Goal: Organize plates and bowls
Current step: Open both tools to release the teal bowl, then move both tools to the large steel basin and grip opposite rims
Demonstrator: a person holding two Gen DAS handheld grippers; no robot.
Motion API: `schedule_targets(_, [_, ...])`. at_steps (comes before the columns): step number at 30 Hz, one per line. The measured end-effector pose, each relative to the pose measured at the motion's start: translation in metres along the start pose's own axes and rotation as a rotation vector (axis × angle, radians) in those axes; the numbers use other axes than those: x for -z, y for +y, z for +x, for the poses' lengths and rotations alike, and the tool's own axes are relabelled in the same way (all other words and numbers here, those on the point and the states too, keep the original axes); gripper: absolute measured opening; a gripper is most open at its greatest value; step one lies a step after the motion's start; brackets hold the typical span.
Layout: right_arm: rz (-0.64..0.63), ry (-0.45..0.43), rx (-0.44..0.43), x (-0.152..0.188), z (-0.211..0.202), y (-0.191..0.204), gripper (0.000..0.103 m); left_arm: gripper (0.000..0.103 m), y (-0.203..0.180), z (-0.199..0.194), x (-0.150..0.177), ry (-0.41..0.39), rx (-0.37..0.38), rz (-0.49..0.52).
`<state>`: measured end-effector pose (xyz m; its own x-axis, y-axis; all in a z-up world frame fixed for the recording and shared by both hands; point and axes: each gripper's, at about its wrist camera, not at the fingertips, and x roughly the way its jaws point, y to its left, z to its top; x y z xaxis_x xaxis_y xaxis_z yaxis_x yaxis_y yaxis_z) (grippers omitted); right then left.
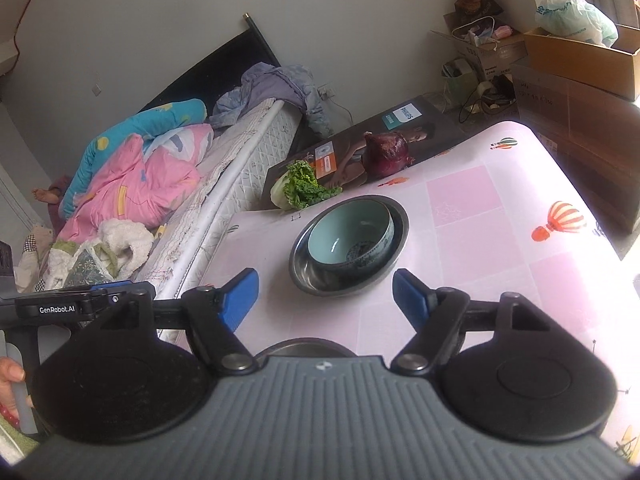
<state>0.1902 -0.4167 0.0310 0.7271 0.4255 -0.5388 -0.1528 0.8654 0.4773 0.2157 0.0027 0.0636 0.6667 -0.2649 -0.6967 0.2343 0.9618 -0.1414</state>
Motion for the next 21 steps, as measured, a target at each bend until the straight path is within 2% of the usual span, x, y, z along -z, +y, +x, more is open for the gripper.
schedule_targets(4, [-0.014,-0.031,0.061,0.046,-0.032,0.019,0.079,0.099,0.022,-0.035,0.046,-0.023,-0.029,-0.065])
schedule_targets(7, [-0.065,-0.054,0.122,0.079,-0.048,0.038,0.084,0.100,0.038,-0.055,0.081,-0.040,-0.079,-0.107])
schedule_targets(10, [-0.113,-0.063,0.141,0.106,-0.059,0.058,0.089,0.100,0.053,-0.070,0.114,-0.048,-0.122,-0.156])
schedule_targets(14, [-0.133,-0.042,0.100,0.133,-0.061,0.082,0.090,0.100,0.070,-0.083,0.153,-0.042,-0.150,-0.222])
schedule_targets(17, [-0.135,0.001,0.067,0.153,-0.053,0.100,0.090,0.100,0.079,-0.089,0.179,-0.035,-0.185,-0.241])
schedule_targets(21, [-0.136,0.072,0.026,0.180,-0.033,0.120,0.090,0.100,0.088,-0.085,0.209,0.003,-0.194,-0.251])
